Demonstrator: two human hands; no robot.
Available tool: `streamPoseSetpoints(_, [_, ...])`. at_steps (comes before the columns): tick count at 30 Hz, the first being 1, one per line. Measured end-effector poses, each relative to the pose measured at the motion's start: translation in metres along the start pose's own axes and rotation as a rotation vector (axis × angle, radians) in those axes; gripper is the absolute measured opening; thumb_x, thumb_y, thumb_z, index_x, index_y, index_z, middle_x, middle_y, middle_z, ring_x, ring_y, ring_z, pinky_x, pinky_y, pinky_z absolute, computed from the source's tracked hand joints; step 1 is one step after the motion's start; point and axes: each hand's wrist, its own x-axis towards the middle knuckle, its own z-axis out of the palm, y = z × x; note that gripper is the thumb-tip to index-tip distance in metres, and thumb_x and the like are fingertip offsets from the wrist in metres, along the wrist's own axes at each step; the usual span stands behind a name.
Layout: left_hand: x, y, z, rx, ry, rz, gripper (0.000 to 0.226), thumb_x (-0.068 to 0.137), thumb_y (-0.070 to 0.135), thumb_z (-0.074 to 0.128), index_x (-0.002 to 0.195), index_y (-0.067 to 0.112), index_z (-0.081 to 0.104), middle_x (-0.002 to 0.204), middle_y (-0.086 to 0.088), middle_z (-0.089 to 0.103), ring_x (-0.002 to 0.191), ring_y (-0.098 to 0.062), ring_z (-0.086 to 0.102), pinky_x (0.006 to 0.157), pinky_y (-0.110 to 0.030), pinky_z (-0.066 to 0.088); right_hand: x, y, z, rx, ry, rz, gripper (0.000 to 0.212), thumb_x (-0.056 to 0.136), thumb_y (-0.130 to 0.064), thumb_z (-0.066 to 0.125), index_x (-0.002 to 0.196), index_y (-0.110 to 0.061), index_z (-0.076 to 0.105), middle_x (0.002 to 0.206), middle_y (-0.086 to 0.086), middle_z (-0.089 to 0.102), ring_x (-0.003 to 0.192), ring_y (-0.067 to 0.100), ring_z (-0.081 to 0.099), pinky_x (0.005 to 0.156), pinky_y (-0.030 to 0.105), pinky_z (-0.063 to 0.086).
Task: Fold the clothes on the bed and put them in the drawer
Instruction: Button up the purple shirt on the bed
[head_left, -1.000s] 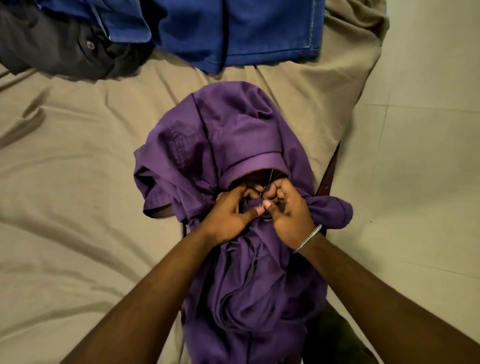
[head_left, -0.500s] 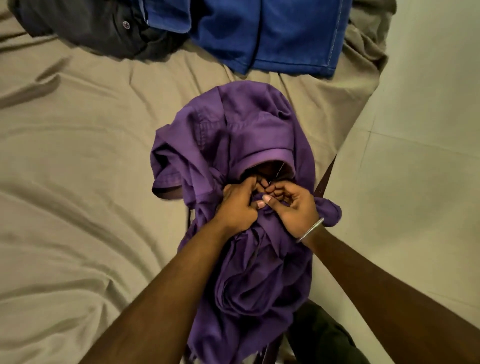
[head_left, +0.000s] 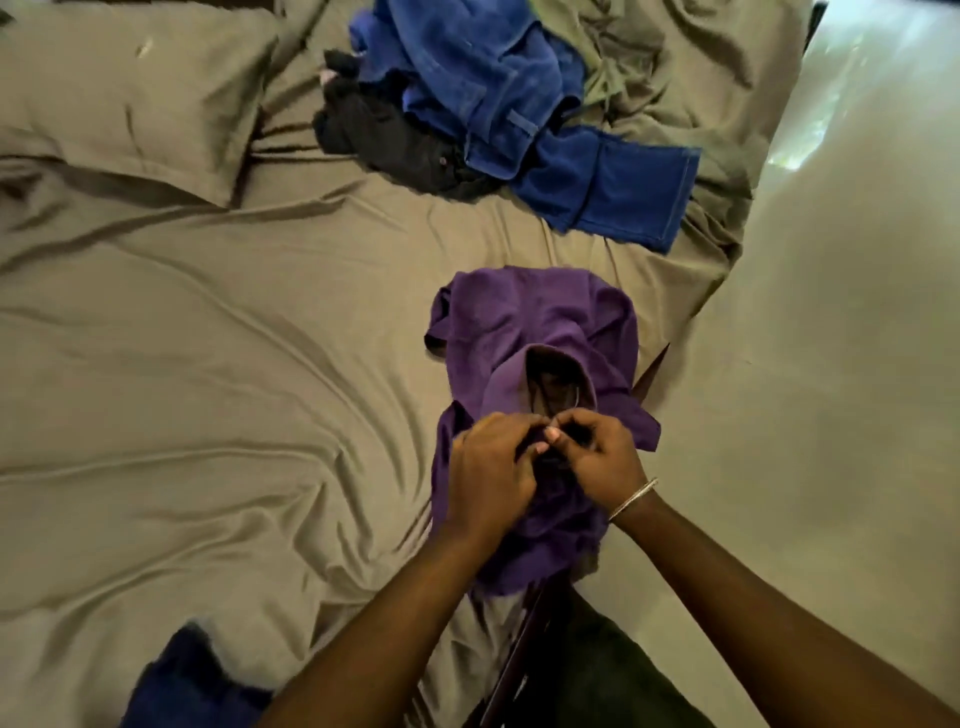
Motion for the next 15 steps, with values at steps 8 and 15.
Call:
streamPoseSetpoints(8, [-0.056,0.056,-0.061,-0.186,0.321,0.091,0.017,0.083,0.001,0.068,0.095,0.011,0.075,0.094,0.002,0.072,0.087,-0.010,0.067,0.078,-0.036,0.056,-0.071,-0.094,-0.009,0.449,-0.040,0.182,0.016,0.093,-0.002,0.061,0.078,-0.006,0.067,0.075,0.011,0.069,0.074,0.027,0.069,0.066,0.047,0.060])
streamPoseSetpoints(15, [-0.094,0.093,-0.098,-0.289,0.424,0.055,0.013,0.086,0.014,0.076,0.099,0.017,0.077,0.095,0.009,0.074,0.085,0.004,0.066,0.076,-0.011,0.050,-0.124,-0.140,-0.018,0.552,-0.086,0.184,0.015,0.091,-0.004,0.063,0.080,-0.010,0.070,0.076,0.006,0.071,0.066,0.017,0.067,0.047,0.028,0.054])
